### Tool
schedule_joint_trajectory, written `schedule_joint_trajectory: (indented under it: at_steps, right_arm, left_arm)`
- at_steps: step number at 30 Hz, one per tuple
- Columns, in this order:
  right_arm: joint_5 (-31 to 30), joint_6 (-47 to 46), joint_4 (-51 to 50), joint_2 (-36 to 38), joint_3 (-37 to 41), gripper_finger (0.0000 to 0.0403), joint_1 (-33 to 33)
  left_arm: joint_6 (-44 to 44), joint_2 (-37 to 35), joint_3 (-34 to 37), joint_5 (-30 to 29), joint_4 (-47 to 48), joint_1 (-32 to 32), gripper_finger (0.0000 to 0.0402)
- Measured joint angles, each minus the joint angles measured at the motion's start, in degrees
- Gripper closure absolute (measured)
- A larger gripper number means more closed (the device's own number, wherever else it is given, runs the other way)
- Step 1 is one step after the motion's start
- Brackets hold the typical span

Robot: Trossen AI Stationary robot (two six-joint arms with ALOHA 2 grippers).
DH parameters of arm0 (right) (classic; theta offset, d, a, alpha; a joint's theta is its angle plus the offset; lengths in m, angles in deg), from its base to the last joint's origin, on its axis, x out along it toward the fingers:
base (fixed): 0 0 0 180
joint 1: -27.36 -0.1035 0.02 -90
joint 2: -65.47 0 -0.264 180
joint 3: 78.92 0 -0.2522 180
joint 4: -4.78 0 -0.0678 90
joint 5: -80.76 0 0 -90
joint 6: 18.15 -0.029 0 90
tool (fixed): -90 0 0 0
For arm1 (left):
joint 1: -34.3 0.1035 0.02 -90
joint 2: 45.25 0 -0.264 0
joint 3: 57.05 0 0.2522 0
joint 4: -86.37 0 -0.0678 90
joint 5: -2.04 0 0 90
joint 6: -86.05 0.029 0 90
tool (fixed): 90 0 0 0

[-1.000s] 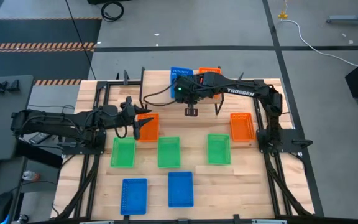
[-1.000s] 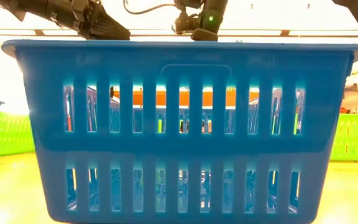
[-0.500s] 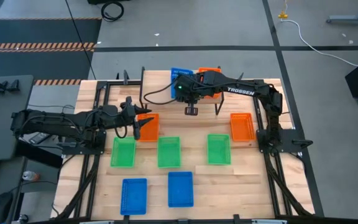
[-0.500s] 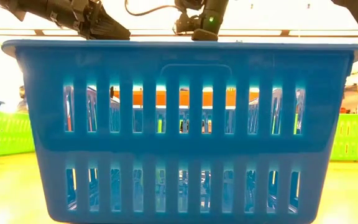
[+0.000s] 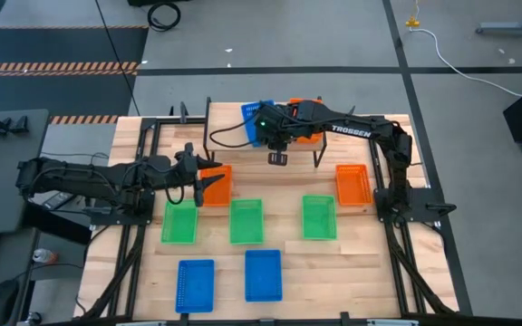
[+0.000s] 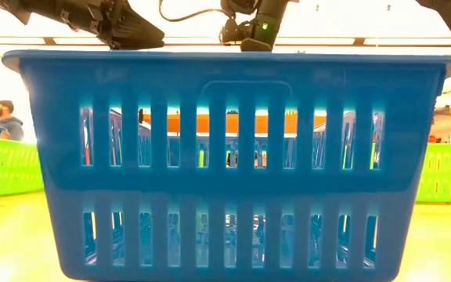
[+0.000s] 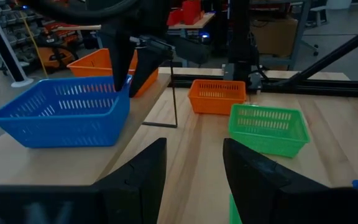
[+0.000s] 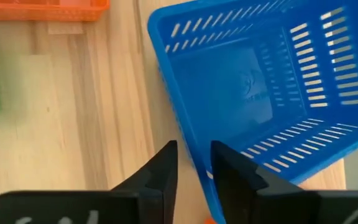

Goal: Stack baskets on shelf by color
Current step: Put the right blue bin on the shelf

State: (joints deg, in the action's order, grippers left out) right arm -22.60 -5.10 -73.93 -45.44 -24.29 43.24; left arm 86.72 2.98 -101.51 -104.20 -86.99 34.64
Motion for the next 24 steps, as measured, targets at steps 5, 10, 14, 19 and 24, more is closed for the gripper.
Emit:
schedule_joint_trajectory:
  at_steps: [5, 10, 14, 19, 24]
  right_arm:
    - [0.0, -1.1, 0.0, 0.0, 0.0, 0.0301, 0.1]
    - [0.1, -3.9, -0.2, 0.0, 0.0, 0.0327, 0.0]
    - [0.1, -6.0, -0.2, 0.0, 0.0, 0.0357, 0.0]
    - [0.1, -5.9, -0.2, 0.0, 0.0, 0.0383, 0.0]
    - [0.0, -3.4, -0.3, 0.0, 0.0, 0.0362, 0.0]
  left_arm:
    - [0.0, 0.0, 0.0, 0.0, 0.0, 0.0, 0.0235]
    - [0.0, 0.0, 0.0, 0.0, 0.0, 0.0, 0.0235]
    - [0.1, 0.0, 0.0, 0.0, 0.0, 0.0, 0.0235]
    - [0.1, 0.0, 0.0, 0.0, 0.0, 0.0, 0.0235]
    - [0.1, 0.0, 0.0, 0.0, 0.0, 0.0, 0.0235]
